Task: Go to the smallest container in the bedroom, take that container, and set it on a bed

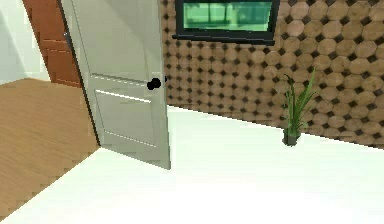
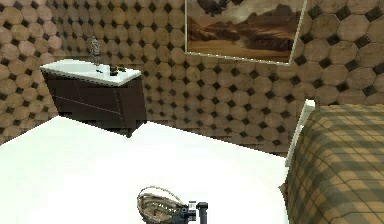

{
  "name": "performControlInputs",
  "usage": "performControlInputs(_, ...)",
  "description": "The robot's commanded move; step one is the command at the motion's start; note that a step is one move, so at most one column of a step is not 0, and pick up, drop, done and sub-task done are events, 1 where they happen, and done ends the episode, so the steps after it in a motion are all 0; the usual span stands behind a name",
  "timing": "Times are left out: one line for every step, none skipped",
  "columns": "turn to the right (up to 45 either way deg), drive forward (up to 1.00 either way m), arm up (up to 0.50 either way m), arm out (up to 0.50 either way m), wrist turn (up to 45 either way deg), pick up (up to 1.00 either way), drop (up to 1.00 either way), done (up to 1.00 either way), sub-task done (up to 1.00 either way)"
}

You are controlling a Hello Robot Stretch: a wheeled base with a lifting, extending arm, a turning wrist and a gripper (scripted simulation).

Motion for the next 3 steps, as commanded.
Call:
performControlInputs(0.0,0.00,0.00,0.00,45.0,0.00,0.00,0.00,0.00)
performControlInputs(0.0,0.00,0.00,0.00,15.0,0.00,0.00,0.00,0.00)
performControlInputs(0.0,0.00,-0.30,0.00,0.0,0.00,0.00,0.00,0.00)
